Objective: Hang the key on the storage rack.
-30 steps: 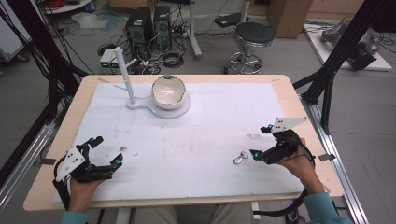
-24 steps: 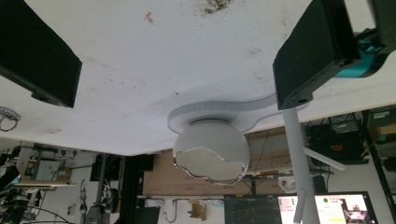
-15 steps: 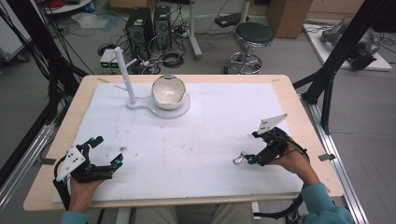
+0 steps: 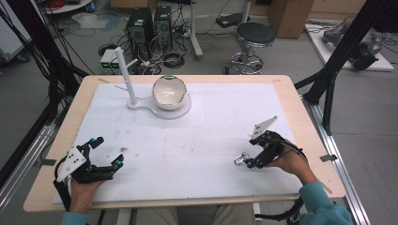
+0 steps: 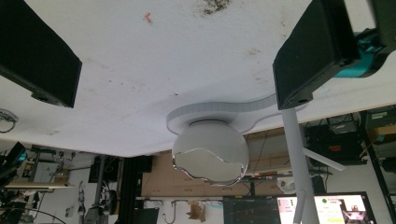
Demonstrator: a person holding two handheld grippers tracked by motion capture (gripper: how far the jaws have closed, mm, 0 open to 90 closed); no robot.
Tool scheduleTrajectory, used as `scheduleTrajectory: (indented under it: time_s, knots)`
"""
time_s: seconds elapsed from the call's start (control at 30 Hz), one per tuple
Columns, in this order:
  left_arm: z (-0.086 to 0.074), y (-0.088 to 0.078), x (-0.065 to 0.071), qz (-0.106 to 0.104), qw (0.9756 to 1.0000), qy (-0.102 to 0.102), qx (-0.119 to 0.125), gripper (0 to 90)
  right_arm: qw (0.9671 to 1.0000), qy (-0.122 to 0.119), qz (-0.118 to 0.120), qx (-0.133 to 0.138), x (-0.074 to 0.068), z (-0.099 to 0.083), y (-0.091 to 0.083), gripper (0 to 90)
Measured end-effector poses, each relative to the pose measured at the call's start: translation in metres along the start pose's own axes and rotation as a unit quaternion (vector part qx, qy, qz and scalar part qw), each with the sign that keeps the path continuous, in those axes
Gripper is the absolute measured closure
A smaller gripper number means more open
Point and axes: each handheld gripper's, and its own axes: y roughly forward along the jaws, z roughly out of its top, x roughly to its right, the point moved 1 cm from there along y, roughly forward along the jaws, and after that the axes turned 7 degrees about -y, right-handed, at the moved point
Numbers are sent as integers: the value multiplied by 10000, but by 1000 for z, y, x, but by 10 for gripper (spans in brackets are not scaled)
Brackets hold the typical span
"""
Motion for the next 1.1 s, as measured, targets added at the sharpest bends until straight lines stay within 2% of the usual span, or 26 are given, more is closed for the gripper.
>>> scheduleTrajectory:
  time_s: [0.1,0.17,0.2,0.3,0.37,0.43,0.57,0.7,0.77,0.83,1.1]
  knots:
    - [0,0,0,2,10000,-2,2,17,9999,33,113,-26,2,1,2,288]
    - [0,0,0,2,10000,1,1,17,9999,42,136,-79,2,0,3,294]
    - [0,0,0,1,10000,1,1,17,9998,66,173,-119,4,0,4,354]
    - [0,0,0,-1,10000,-2,2,17,9994,144,245,-178,4,0,5,401]
    - [0,0,0,-1,10000,0,3,17,9992,208,230,-252,5,0,5,477]
    - [0,0,0,-1,10000,0,3,17,9993,191,227,-248,5,0,5,497]
    - [0,0,0,0,10000,-7,2,17,9989,225,286,-292,5,-1,4,614]
    - [0,0,0,0,10000,-9,2,17,9986,275,284,-349,5,-1,4,646]
    - [0,0,0,1,10000,-6,4,17,9988,223,265,-346,7,-1,4,676]
    - [0,0,0,-1,10000,-1,1,17,9988,272,187,-365,6,-1,3,719]
    - [0,0,0,-2,10000,-7,5,17,9985,273,213,-417,6,-1,5,739]
